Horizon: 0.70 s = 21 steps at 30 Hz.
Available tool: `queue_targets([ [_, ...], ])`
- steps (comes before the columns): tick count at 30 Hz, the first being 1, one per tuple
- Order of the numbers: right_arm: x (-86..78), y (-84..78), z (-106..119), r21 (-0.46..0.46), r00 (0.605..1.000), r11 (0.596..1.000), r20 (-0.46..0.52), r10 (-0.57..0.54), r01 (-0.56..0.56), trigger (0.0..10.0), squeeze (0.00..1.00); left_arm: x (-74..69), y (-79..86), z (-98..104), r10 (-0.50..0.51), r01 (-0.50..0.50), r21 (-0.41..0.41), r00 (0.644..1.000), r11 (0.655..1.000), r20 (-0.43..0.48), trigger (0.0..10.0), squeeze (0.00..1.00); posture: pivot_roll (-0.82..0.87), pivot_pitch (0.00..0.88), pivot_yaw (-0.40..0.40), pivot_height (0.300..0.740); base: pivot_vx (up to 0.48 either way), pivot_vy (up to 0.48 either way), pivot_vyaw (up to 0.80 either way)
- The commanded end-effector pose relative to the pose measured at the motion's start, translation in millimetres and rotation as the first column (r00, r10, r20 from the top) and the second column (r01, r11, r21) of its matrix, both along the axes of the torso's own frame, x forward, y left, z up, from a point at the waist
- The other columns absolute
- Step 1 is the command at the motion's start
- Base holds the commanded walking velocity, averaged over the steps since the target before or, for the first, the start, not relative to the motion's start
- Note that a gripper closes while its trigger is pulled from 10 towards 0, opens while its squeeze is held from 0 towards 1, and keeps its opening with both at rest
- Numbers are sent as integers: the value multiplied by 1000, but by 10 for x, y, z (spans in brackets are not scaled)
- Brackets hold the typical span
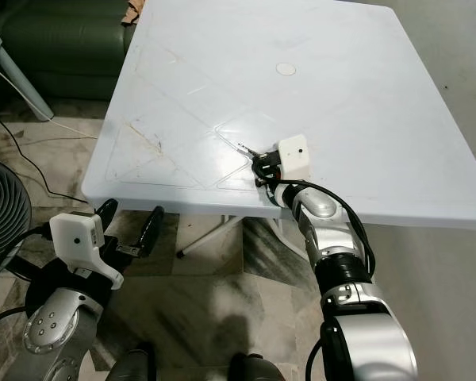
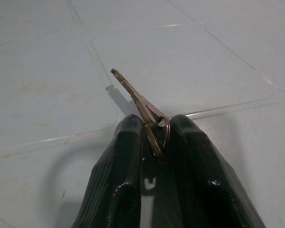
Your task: Hang keys on a hook
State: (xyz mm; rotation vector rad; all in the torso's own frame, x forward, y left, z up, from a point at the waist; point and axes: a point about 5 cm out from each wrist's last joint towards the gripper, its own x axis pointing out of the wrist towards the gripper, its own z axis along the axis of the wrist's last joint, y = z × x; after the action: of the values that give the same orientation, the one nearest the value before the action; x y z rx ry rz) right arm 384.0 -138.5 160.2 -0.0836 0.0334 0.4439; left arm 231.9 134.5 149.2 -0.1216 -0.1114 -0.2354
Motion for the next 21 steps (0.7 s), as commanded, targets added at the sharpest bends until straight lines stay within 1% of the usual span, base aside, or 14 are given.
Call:
queue_targets([
  [1, -22, -69, -24, -9, 1000, 1000, 5, -1, 1, 10000, 0, -11, -2, -49, -1, 1, 1, 1000, 1000, -21, 10000, 0, 81, 260, -105, 732, 0, 0, 0],
  [4, -23, -89, -20, -5, 1000, 1000, 8, 0, 0, 10000, 0, -13, -4, -52, -1, 1, 0, 1000, 1000, -22, 10000, 0, 79, 260, -105, 732, 0, 0, 0],
  [5, -22, -92, -16, -4, 1000, 1000, 10, -2, 2, 9216, 0, -12, -4, -52, -1, 1, -1, 1000, 1000, -22, 10000, 0, 79, 260, -105, 732, 0, 0, 0],
  [6, -20, -96, -14, -4, 1000, 1000, 11, -3, 3, 9137, 0, -11, -4, -52, -1, 1, -1, 1000, 1000, -22, 10000, 0, 79, 260, -105, 732, 0, 0, 0],
  [7, -19, -103, -9, -3, 1000, 1000, 15, -4, 4, 10000, 0, -10, -4, -54, -1, 1, -1, 1000, 1000, -23, 10000, 0, 79, 260, -104, 732, 0, 0, 0],
  [15, -12, -123, 10, 2, 1000, 1000, 19, -1, 1, 10000, 0, -5, -9, -51, -2, 2, -2, 1000, 1000, -21, 10000, 0, 79, 262, -105, 732, 0, 0, 0],
  [17, -10, -123, 9, 1, 1000, 1000, 15, 0, 0, 9333, 0, -3, -8, -50, -1, 1, -3, 1000, 1000, -21, 10000, 0, 79, 261, -105, 732, 0, 0, 0],
  [18, -11, -122, 10, 1, 1000, 1000, 16, 1, -1, 6392, 0, -4, -9, -49, -1, 1, -3, 1000, 1000, -21, 10000, 0, 79, 261, -105, 732, 0, 0, 0],
  [19, -11, -122, 11, 2, 1000, 1000, 16, 2, -2, 4667, 0, -5, -10, -49, -1, 1, -3, 1000, 1000, -21, 10000, 0, 79, 260, -105, 732, 0, 0, 0],
  [20, -11, -123, 11, 3, 1000, 1000, 16, 3, -3, 4863, 0, -4, -10, -49, -1, 1, -4, 1000, 1000, -21, 10000, 0, 79, 260, -105, 732, 0, 0, 0],
  [21, -12, -125, 10, 4, 1000, 1000, 15, 3, -3, 196, 0, -4, -11, -50, -1, 1, -3, 1000, 1000, -21, 10000, 0, 79, 260, -105, 732, 0, 0, 0],
])
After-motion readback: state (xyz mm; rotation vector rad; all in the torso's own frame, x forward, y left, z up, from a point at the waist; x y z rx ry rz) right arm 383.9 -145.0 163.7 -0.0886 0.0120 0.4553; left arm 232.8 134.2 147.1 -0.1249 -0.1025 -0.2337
